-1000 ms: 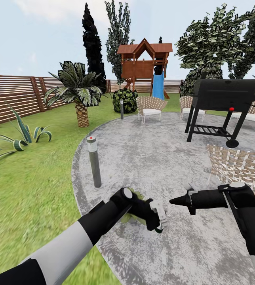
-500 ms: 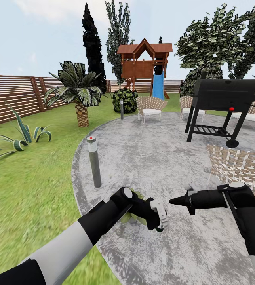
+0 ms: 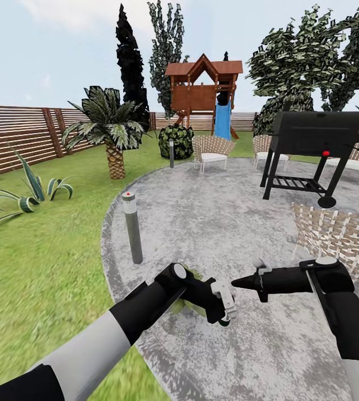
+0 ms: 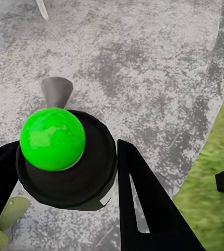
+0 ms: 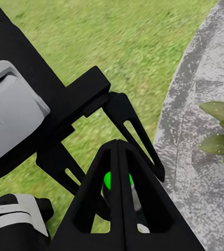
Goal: Pick up the pesticide atomizer in the garden and spray insectifuge to fully cover both potted plants in the garden.
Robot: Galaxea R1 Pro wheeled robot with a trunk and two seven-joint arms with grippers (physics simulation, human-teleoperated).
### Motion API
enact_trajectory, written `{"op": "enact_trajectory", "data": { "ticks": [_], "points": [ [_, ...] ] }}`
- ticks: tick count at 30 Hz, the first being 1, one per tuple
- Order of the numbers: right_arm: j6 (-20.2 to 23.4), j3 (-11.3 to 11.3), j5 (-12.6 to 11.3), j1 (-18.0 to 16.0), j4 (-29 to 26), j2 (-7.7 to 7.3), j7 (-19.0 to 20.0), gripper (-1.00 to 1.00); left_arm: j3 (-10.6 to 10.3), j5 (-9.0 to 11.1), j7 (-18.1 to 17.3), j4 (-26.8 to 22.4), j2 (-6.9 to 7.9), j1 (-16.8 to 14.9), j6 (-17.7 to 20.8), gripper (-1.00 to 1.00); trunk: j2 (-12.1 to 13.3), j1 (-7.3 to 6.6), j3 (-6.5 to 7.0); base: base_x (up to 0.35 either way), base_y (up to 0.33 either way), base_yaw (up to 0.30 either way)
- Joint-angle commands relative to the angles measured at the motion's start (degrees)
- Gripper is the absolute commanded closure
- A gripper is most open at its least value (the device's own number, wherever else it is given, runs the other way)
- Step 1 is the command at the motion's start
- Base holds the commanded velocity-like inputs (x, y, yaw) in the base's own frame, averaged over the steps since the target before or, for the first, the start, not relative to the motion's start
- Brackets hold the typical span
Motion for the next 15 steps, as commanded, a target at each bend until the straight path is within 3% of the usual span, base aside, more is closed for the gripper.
{"op": "enact_trajectory", "data": {
  "ticks": [1, 15],
  "points": [
    [0.6, -0.1, 0.5, -0.1, -0.1, 0.02, 0.6, 1.0, 0.0, -0.3, -0.4, -0.1, -0.02, 0.0, 0.3, 1.0, 0.0, -0.01, -0.06, 0.0, 0.0, 0.0],
    [0.6, -0.1, 0.5, -0.1, 0.0, -0.07, 0.6, 1.0, 0.7, -0.3, -0.5, -0.1, -0.02, 0.0, 0.3, 1.0, 0.0, -0.01, -0.06, 0.0, 0.0, 0.0]
  ]
}}
